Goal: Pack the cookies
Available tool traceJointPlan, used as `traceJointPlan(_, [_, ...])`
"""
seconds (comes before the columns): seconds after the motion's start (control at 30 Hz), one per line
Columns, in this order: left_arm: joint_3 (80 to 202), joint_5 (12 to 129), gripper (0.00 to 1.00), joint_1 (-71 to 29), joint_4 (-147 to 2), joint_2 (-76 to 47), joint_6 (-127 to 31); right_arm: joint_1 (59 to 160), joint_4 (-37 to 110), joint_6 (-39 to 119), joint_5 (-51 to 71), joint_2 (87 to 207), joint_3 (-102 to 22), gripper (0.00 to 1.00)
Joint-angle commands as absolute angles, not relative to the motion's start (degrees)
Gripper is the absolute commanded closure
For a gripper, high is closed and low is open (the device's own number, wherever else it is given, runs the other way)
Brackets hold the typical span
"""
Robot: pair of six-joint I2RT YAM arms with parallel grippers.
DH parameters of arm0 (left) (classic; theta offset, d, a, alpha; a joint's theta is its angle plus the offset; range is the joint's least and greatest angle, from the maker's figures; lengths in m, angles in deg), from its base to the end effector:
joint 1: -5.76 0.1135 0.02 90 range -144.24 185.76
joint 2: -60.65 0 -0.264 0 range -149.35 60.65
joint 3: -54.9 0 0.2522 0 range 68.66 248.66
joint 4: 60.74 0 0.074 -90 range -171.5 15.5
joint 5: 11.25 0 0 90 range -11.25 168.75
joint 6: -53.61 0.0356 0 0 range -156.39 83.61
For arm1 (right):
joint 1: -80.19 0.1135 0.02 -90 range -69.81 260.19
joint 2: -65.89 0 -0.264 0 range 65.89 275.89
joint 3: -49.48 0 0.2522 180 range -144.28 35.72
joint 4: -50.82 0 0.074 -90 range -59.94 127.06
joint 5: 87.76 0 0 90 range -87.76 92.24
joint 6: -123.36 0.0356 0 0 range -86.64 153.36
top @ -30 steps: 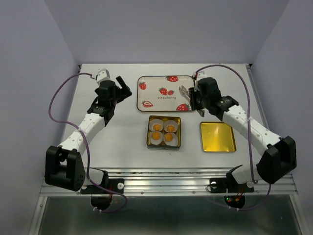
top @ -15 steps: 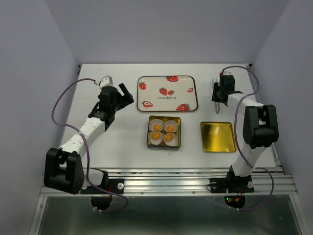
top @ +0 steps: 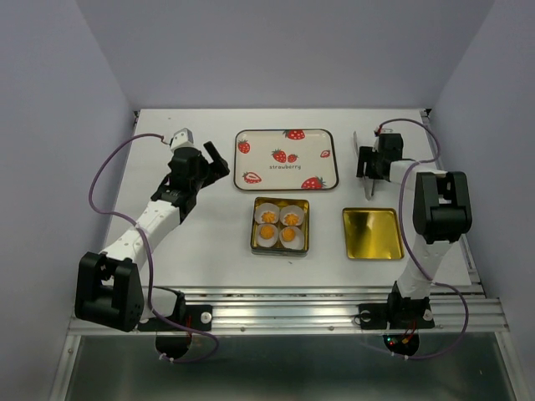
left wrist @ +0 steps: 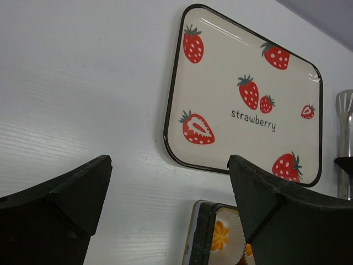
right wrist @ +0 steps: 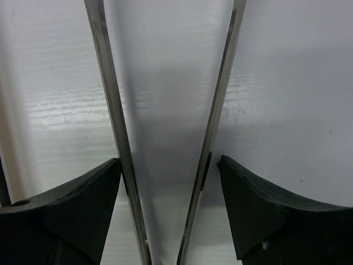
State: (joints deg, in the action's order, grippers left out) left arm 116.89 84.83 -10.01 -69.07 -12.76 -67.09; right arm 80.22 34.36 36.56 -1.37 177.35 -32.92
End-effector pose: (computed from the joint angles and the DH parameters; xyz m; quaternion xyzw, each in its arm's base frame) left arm 0.2847 -0.0765 0.2796 -0.1364 0.8059 -0.1868 0.5451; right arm 0.4138 -0.0020 0.1585 0.0375 0.9245 -0.0185 0.3790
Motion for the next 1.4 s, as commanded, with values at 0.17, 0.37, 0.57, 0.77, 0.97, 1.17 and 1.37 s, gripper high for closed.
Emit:
traceJointPlan(0.17, [118.8,83.3,0.01,-10.4,-64.7,-14.0,-66.2,80.1,23.8,40.4,-3.2,161.6,-31.5,0.00])
traceJointPlan(0.37, [120.1,82.8,0.01,-10.3,-64.4,-15.9,-65.5,87.7,7.5,43.8,-9.5,152.3,-29.2,0.00])
traceJointPlan(0.57, [121.5,82.4,0.01,-10.4,-64.7,-16.7,-64.7,103.0,-9.8,52.3,-11.8,151.4,-28.3,0.00])
traceJointPlan(0.77, [120.9,81.3,0.01,-10.3,-64.4,-16.8,-65.0,108.6,-12.0,58.0,-11.0,155.5,-26.0,0.06])
traceJointPlan(0.97, [120.0,80.2,0.01,-10.4,-64.3,-16.3,-65.6,109.2,-7.2,58.1,-10.2,156.8,-22.0,0.33])
traceJointPlan(1.17, [118.9,80.9,0.01,-10.3,-64.5,-14.6,-65.9,109.2,-1.9,57.5,-9.0,159.0,-18.5,0.55])
traceJointPlan(1.37, [118.5,80.9,0.01,-10.5,-64.6,-13.8,-66.8,109.2,-1.1,58.0,-13.1,161.0,-18.3,0.84])
